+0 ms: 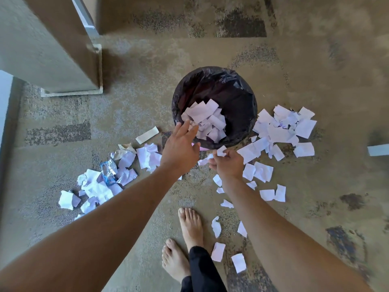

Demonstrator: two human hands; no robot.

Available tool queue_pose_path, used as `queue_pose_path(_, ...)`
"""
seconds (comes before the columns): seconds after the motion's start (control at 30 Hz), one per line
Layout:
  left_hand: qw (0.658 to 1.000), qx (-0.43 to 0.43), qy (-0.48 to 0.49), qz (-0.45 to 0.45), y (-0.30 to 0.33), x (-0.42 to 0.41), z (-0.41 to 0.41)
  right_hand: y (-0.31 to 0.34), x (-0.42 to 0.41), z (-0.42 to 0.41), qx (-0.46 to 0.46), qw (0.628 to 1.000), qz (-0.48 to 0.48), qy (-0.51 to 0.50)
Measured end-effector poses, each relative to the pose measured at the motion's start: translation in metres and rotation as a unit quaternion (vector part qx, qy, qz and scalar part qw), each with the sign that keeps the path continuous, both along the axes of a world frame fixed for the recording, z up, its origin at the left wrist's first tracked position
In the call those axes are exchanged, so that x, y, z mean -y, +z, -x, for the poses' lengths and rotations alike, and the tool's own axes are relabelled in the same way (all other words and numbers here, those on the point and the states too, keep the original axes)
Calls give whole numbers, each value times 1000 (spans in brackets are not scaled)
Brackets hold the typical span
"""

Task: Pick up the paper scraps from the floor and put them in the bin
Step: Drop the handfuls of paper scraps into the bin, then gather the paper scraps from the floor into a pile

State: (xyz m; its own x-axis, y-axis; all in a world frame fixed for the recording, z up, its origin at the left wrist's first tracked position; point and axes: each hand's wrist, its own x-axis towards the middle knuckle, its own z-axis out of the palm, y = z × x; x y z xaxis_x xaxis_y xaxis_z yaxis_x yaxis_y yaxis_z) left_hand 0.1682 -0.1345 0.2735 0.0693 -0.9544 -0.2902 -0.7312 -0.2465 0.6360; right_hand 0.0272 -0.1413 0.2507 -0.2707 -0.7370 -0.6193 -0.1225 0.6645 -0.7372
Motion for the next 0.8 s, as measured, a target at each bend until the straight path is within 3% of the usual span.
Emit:
queue_pose_path(0.2, 990, 103, -81, -60, -18, -4, 5, 43, 1, 6, 61, 997, 27, -30)
queue_pose_path(0.3, 989, 112, -84, -54, -19, -5, 5, 72, 22, 9, 133, 986, 68, -79)
queue_pose_path(0.47, 989, 112, -82, -45, -25, -9, 6, 87, 71, 13, 165, 971, 143, -97)
queue_pose_path(0.63, 994, 86, -73, -14, -23, -11, 5, 63, 77, 6, 46, 997, 62, -13)
queue_pose_path(0.7, 996, 59, -57, 21, -21, -16, 2, 57, 59, -1, -28, 993, 110, 45)
queue_pose_path(0.8, 998, 24, -7, 62, -25, -31, -8, 52, 25, -19, -47, 972, 191, 129)
